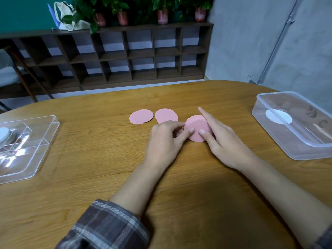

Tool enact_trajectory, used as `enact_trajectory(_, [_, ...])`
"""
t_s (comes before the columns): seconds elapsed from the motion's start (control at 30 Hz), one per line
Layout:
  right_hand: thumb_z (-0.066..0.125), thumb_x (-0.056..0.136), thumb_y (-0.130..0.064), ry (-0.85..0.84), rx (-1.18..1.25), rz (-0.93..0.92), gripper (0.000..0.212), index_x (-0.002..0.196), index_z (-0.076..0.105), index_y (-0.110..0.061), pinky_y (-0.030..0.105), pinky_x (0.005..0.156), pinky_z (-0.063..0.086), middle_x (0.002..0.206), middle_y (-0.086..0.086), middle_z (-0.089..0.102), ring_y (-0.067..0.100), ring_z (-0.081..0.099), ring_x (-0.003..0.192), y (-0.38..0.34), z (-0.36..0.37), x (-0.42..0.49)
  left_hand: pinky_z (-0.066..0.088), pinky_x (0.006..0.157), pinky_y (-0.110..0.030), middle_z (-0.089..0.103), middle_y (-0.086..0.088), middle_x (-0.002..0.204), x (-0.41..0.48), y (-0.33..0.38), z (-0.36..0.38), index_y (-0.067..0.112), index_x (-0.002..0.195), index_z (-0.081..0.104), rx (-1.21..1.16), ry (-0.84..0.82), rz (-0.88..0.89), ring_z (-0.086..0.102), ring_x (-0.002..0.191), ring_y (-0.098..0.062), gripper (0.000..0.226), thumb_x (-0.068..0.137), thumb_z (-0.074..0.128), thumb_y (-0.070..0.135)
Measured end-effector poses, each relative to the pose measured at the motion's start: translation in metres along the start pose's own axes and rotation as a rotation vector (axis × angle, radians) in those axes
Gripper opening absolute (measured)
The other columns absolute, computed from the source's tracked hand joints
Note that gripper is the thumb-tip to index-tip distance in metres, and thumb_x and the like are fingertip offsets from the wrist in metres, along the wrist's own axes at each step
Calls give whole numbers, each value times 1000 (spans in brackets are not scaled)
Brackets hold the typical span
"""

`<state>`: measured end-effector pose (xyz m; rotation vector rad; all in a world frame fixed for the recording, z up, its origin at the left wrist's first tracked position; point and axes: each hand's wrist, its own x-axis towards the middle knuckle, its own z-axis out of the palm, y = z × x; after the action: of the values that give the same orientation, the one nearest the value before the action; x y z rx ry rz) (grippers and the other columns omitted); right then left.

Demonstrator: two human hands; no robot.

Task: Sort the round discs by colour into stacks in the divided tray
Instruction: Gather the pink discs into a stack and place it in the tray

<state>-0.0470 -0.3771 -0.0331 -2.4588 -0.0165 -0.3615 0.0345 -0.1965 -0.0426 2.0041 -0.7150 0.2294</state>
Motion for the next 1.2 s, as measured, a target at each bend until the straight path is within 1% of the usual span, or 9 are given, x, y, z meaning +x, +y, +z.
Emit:
enact_trajectory(0.13, [54,105,-22,72,19,-18,40,144,48,-29,8,97,36,131,-13,59,3,53,117,4,-3,1,55,73,-36,76,10,87,3,-5,0,26,100,81,55,-3,-5,68,78,-9,31,97,64,51])
enact_trajectory(0.23, [56,103,-22,121,27,9,35,137,52,-29,1,83,34,119,-12,63,-4,55,97,7,-5,2,55,87,-42,71,6,114,11,-18,-3,20,112,77,251,32,28,66,104,-15,33,100,57,45])
enact_trajectory(0.33, [57,102,-21,142,42,36,34,135,54,-27,0,76,33,112,-12,63,-14,52,89,9,-5,2,43,112,-43,51,-2,153,14,-23,-6,16,140,62,417,-93,-54,47,141,-22,47,102,59,43])
enact_trajectory(0.47, [57,103,-22,132,44,48,34,136,54,-27,0,75,34,112,-12,64,-15,52,90,9,-5,3,30,120,-40,37,-2,165,13,-21,-5,17,154,46,482,-164,-159,34,152,-21,62,102,54,51])
enact_trajectory(0.63, [58,102,-24,129,55,78,34,136,54,-29,2,73,35,111,-10,65,-9,54,90,10,-6,4,52,93,-41,61,5,136,10,-21,-8,21,136,61,434,-67,-140,61,120,-24,50,95,66,51])
enact_trajectory(0.8, [59,102,-25,129,63,85,35,136,55,-31,7,74,35,112,-11,65,-5,55,92,10,-7,4,55,83,-44,71,4,114,6,-16,-8,23,118,68,475,-61,-56,67,103,-22,32,98,63,48])
enact_trajectory(1.0, [61,101,-23,155,99,85,37,136,56,-33,13,80,40,115,-13,67,3,59,99,11,-9,5,37,66,-35,70,1,82,-4,-6,-6,23,101,74,372,55,45,59,86,-24,33,105,51,45])
enact_trajectory(1.1, [61,101,-23,176,113,92,37,135,57,-34,14,80,42,115,-12,67,5,60,98,12,-9,5,38,69,-30,74,14,89,-3,-7,-6,32,104,76,277,74,62,46,82,-13,34,108,44,43])
enact_trajectory(1.2, [60,101,-24,193,108,95,39,138,55,-36,12,78,40,115,-12,66,0,58,91,12,-9,5,41,68,-32,74,9,85,-2,-9,-5,18,95,72,175,156,88,47,73,-12,28,108,51,32])
